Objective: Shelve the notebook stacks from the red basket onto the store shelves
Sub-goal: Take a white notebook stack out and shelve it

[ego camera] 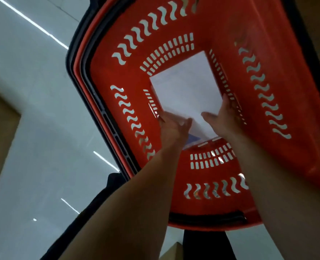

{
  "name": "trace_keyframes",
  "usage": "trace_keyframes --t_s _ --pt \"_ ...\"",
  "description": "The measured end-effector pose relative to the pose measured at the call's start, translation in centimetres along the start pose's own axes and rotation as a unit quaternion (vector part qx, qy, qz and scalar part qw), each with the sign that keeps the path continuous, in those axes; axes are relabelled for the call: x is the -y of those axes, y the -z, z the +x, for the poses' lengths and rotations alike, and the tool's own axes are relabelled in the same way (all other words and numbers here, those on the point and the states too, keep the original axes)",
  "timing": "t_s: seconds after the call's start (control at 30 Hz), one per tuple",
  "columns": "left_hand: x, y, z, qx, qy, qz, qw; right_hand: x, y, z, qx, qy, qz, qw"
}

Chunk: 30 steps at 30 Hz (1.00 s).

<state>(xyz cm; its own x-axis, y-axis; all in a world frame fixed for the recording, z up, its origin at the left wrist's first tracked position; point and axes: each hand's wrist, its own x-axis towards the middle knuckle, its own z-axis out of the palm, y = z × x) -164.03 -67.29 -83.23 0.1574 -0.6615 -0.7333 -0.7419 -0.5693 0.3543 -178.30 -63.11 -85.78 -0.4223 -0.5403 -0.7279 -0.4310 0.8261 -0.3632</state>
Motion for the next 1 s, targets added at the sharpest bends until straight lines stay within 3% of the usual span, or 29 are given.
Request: trace_keyframes --t_s 0.1,0.2,0.3,0.8,1.0 --pt "0.2 -1.7 -0.1 -0.058 0.027 0.023 0.998 -0.5 0.0 1.6 0.019 0.017 0.035 0.999" --pt "1.3 -2.7 -0.2 -0.059 0.057 -0.056 0.995 -0.9 0.3 2.3 0.033 0.026 0.062 0.997" --pt "1.9 -3.1 -0.4 -0.057 0.079 -0.068 0.993 -1.0 0.6 2.4 0.046 0.040 0.062 0.996" --pt "1.2 -3.7 -1.6 -0.126 0.072 -0.083 0.986 -1.1 -0.2 1.4 0.019 0.092 0.046 0.994" --pt "0.9 -2.2 -0.8 -0.088 0.096 -0.183 0.975 -1.0 -0.5 1.3 0.019 0.079 0.039 0.996"
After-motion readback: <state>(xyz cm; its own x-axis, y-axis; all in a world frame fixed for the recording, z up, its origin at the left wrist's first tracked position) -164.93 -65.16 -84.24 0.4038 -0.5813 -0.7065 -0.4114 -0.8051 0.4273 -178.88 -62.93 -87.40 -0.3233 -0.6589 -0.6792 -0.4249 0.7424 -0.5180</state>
